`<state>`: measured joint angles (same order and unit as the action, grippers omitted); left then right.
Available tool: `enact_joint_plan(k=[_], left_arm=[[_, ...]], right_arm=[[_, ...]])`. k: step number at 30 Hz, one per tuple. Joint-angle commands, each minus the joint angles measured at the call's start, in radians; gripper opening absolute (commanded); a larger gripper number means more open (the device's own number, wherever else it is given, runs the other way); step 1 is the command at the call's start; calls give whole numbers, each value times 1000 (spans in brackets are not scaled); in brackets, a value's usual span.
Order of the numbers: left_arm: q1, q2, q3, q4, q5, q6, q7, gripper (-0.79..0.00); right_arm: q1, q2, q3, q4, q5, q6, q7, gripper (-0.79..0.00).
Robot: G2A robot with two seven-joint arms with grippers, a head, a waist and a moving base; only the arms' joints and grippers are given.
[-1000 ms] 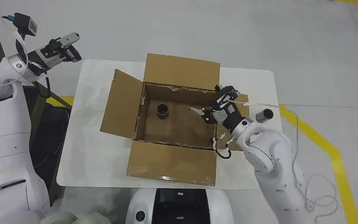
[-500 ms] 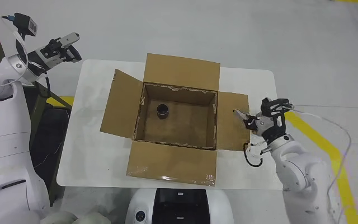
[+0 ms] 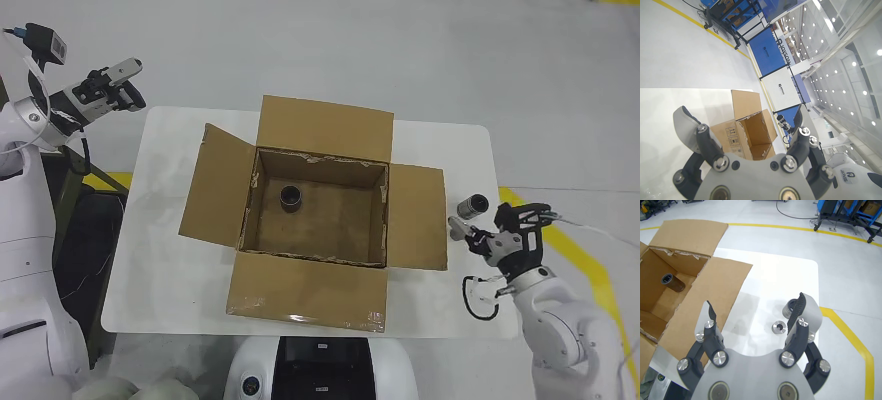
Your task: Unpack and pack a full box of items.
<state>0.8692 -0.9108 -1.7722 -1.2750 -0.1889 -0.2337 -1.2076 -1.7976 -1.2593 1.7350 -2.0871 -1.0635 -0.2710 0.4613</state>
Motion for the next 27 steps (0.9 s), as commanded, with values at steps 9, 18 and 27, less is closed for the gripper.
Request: enact_joint_plan(k=[9,18,27], left_arm=[[0,0,0,0,0,0,0,0],[0,0,0,0,0,0,0,0],[0,0,0,0,0,0,0,0]], right_arm=[[36,6,-7,118,7,27,30,-43],[43,7,-22,208,3,61,16,-58],[99,9,-72,291,-21,74,23,-71]])
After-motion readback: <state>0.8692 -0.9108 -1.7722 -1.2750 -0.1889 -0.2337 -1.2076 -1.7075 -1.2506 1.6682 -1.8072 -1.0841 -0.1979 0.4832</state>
